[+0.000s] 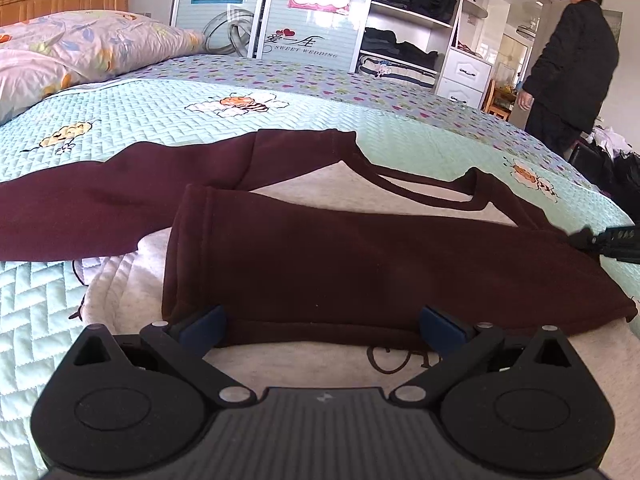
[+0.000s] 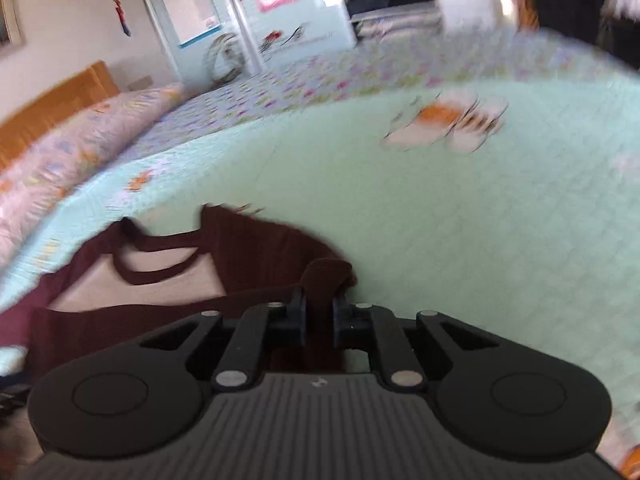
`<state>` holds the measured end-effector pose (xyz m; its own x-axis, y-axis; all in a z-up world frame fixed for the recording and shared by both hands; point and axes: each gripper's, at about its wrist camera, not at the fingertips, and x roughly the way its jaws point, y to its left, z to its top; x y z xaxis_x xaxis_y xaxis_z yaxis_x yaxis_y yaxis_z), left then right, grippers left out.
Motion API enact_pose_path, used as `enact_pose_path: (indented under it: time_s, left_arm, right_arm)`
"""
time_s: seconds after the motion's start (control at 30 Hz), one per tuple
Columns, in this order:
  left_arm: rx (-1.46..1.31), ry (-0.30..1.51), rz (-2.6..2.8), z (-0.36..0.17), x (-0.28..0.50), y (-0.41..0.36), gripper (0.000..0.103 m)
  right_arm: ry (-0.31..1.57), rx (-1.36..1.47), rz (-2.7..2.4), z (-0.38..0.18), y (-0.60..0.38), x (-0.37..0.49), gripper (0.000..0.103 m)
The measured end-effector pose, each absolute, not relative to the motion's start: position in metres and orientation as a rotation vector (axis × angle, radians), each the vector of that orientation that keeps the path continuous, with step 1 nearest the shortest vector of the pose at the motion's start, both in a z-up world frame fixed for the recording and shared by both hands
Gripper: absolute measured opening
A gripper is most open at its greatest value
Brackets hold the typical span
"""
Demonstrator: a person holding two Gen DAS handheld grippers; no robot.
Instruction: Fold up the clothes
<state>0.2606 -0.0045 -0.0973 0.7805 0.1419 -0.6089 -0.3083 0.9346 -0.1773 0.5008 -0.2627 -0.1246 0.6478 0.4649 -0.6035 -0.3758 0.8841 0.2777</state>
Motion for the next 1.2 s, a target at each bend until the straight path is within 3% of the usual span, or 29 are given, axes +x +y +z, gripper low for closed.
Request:
enact_pose_path:
  time_s: [0.2,0.27,0.3,0.43,0.53,0.57,0.63,0.7,0.77,0.9,0.93,1.0,1.1,1.17,1.2]
  left_arm:
    - [-0.272,0.632,0.245,-0.098,0.262,-0.004,0.102]
    - [-0.270,0.633,0.246,-0.098,0.262,-0.004,0.102]
    - [-0.270,0.633,0.245,-0.098,0.262,-0.004,0.103]
    - [-0.271,0.634,0.245,-0.098,0.262,-0.004,0.102]
    - [-0.275,0.634,0.242,-0.098,0.262,-0.003,0.102]
    - [-0.275,0.633,0.241,-0.098,0.261,-0.003,0.102]
    - [-0.276,0.634,0.239,-0.098,0.261,-0.003,0.103]
    - [-0.275,0.635,0.239,-0.098,0.261,-0.003,0.102]
    - [-0.274,0.635,0.239,-0.098,0.262,-0.003,0.102]
    - [-0.275,0.636,0.237,-0.098,0.262,-0.002,0.102]
    - [-0.277,0.636,0.236,-0.098,0.262,-0.002,0.102]
    - [-0.280,0.635,0.232,-0.098,0.261,-0.001,0.102]
    - [-0.283,0.635,0.230,-0.098,0.261,0.000,0.102]
    - [-0.284,0.636,0.230,-0.098,0.261,0.000,0.102]
    - [-0.284,0.637,0.229,-0.098,0.261,0.000,0.102]
  right_arm:
    - [0.758,0.397,0.481,-0.152,-0.298,0.513,0.016]
    - [0.748,0.397,0.457,-0.142,-0.299,0.509,0.030]
    - [0.728,0.385,0.433,-0.134,-0.298,0.503,0.031]
    - [0.623,0.343,0.487,-0.097,-0.285,0.463,0.032]
    - [0.666,0.379,0.633,-0.097,-0.270,0.440,0.033]
    - [0.733,0.304,0.579,-0.113,-0.267,0.442,0.032]
    - [0.817,0.209,0.501,-0.139,-0.268,0.443,0.008]
    - [0.803,0.356,0.482,-0.140,-0.290,0.439,0.002]
    - [0.764,0.387,0.481,-0.125,-0.294,0.427,0.012]
    - [0.683,0.396,0.578,-0.101,-0.284,0.402,0.015]
    - [0.709,0.371,0.585,-0.105,-0.280,0.401,0.014]
    - [0.819,0.189,0.519,-0.129,-0.269,0.407,0.000]
    - [0.796,0.251,0.499,-0.124,-0.280,0.400,0.000]
    - [0.738,0.254,0.505,-0.107,-0.280,0.387,0.012]
    - [0.717,0.259,0.517,-0.101,-0.281,0.382,0.013]
